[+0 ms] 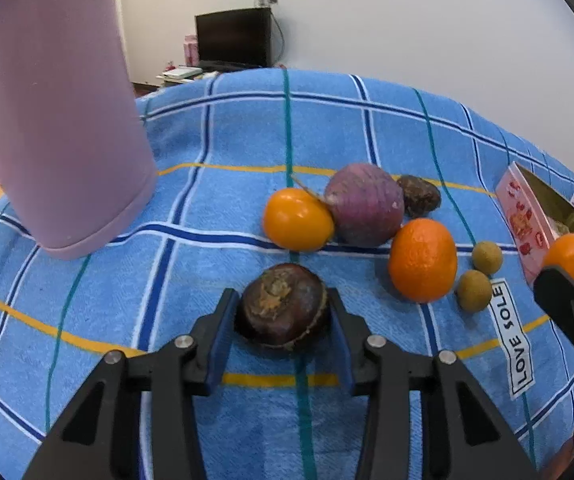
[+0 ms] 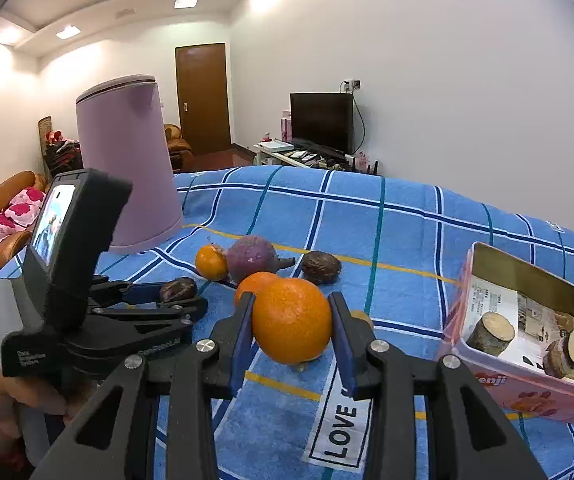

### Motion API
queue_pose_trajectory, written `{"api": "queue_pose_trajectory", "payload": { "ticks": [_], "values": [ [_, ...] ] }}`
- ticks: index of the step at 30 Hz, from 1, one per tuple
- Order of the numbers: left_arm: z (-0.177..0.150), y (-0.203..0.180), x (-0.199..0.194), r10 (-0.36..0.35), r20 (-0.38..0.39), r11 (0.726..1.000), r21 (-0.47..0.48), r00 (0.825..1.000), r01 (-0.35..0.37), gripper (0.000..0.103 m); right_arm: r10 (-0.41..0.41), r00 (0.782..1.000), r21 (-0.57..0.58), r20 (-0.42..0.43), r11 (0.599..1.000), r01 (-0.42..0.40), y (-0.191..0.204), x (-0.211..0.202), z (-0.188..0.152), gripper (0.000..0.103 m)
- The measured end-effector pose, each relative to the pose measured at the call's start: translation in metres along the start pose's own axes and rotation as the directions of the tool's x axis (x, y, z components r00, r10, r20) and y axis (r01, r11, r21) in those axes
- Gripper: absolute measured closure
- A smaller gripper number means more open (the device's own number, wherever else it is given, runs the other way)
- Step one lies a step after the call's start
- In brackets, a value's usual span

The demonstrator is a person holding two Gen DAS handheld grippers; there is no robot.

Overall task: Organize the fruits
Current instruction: 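Lift the orange and mangosteen and carry both over the tin box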

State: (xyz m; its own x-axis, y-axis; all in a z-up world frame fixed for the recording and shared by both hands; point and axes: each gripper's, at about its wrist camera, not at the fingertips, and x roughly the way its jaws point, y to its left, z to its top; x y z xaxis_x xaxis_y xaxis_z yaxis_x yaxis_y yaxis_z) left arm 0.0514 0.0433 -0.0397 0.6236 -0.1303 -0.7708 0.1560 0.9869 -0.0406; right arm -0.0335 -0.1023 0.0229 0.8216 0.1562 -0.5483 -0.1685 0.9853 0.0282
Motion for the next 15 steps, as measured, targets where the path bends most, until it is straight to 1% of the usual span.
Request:
{"api": "queue_pose_trajectory", "payload": {
  "ticks": [4, 7, 10, 12, 15],
  "values": [
    [-0.001, -0.001, -0.015, 0.063, 0.082, 0.998, -0.001, 0.995, -0.063, 0.058, -0.026, 0.999, -0.021, 0.031, 0.999, 0.027, 0.001, -0.003, 0.001, 0.065],
    [-0.001, -0.003, -0.026, 0.117, 0.148, 0.993, 0.004, 0.982, -0.118, 0.058, -0.046, 0.997, -0.045, 0.064, 0.998, 0.048, 0.004, -0.008, 0.001, 0.064],
    [-0.002, -0.003, -0.035, 0.162, 0.193, 0.987, -0.011, 0.968, -0.163, 0.058, -0.06, 0.995, -0.07, 0.085, 0.995, 0.067, 0.006, -0.011, 0.001, 0.065],
    [-0.004, -0.004, -0.04, 0.172, 0.214, 0.985, -0.022, 0.962, -0.171, 0.058, -0.056, 0.994, -0.069, 0.09, 0.996, 0.063, 0.004, -0.012, 0.002, 0.065],
    [-0.006, -0.009, -0.044, 0.167, 0.228, 0.986, -0.026, 0.959, -0.165, 0.058, -0.049, 0.995, -0.06, 0.091, 0.997, 0.054, -0.002, -0.014, 0.002, 0.064]
  ]
}}
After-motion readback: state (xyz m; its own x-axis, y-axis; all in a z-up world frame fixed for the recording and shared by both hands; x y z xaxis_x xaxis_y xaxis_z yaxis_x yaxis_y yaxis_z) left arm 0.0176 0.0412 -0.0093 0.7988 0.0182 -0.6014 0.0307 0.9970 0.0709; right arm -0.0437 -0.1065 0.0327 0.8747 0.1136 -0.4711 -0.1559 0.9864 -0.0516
